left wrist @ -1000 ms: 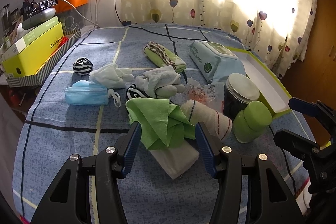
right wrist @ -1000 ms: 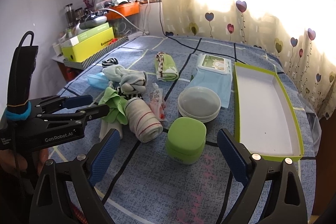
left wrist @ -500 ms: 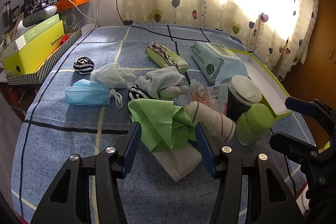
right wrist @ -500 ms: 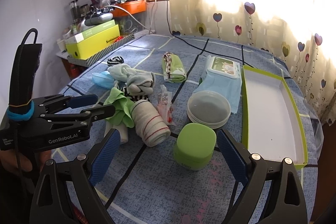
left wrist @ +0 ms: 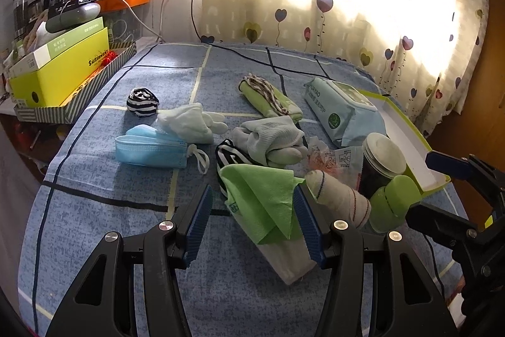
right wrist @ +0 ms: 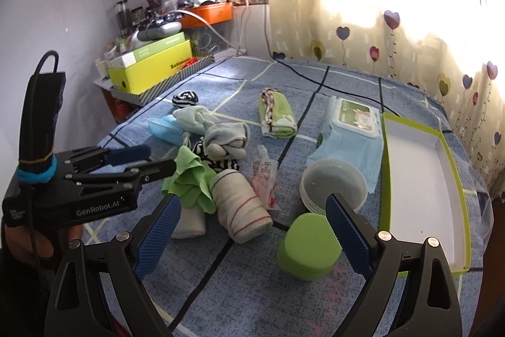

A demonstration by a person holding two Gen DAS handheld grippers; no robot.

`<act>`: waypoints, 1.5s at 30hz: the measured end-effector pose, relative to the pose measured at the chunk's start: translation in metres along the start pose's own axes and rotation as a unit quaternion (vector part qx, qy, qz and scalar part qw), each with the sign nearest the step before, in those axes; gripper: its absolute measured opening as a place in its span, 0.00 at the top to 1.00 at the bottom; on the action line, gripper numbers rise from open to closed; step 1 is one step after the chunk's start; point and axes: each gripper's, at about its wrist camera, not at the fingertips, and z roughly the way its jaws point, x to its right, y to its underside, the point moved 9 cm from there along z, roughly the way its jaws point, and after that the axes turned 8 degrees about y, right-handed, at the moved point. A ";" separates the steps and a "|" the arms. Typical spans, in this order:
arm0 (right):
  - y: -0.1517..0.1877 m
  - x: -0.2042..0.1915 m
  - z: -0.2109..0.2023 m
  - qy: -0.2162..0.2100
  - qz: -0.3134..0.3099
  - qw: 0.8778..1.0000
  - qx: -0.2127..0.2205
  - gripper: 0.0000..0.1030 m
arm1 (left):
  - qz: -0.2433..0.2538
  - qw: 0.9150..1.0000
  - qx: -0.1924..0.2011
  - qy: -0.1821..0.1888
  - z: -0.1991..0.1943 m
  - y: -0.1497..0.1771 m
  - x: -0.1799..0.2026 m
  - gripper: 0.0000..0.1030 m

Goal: Organize soft objects
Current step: 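Move left gripper to green cloth while right gripper approaches rolled white sock, then close left gripper on green cloth while right gripper grasps rolled white sock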

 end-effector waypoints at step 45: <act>0.003 -0.032 0.057 -0.002 -0.086 0.994 -0.064 0.30 | -0.029 0.995 -0.015 0.090 0.026 -0.001 -0.014 0.94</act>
